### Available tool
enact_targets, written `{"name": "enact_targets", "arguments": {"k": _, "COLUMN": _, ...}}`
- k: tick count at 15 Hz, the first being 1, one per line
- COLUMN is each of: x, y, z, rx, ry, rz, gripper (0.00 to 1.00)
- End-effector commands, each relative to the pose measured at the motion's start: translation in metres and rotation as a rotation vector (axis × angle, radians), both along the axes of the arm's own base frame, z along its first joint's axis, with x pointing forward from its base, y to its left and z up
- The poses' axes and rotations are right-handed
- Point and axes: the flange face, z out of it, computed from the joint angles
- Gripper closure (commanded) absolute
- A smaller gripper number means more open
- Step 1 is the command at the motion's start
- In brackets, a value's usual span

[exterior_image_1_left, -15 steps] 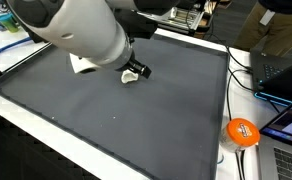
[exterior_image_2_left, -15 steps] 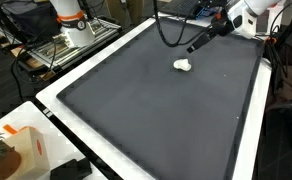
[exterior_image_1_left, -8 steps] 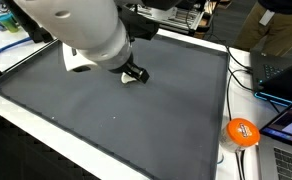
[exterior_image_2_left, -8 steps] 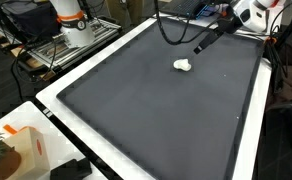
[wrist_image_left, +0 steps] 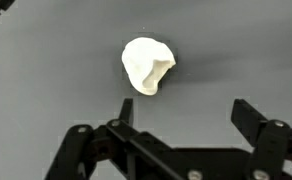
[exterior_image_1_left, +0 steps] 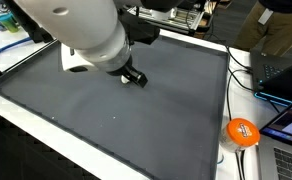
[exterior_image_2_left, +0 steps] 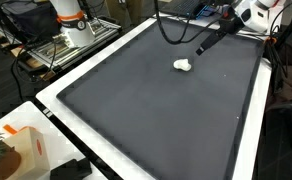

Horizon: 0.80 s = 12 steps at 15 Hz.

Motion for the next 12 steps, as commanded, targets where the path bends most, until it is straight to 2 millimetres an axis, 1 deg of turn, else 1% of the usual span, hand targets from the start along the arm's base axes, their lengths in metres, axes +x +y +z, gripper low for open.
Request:
{"name": "enact_targets", "arguments": {"k": 1, "x": -0.003, "y": -0.008, "z": 0.0, "rx": -0.02, "ry": 0.023, "rz": -0.013, "gripper": 0.0}}
{"name": "enact_targets", "arguments": {"k": 2, "x": -0.005, "y": -0.01, "z": 0.002, "rx": -0.01, "ry": 0.038, "rz": 0.003, "gripper": 0.0}}
{"name": "enact_targets", "arguments": {"k": 3, "x": 0.0, "y": -0.004, "z": -0.002, "rx": -0.006, "ry": 0.007, "rz": -0.005, "gripper": 0.0}}
{"name": "enact_targets", "arguments": {"k": 8, "x": -0.001, "y": -0.007, "z": 0.001, "rx": -0.005, "ry": 0.013, "rz": -0.005, "gripper": 0.0}}
{"name": "enact_targets", "arguments": {"k": 12, "x": 0.009, "y": -0.013, "z": 0.002, "rx": 0.047, "ry": -0.052, "rz": -0.057, "gripper": 0.0}}
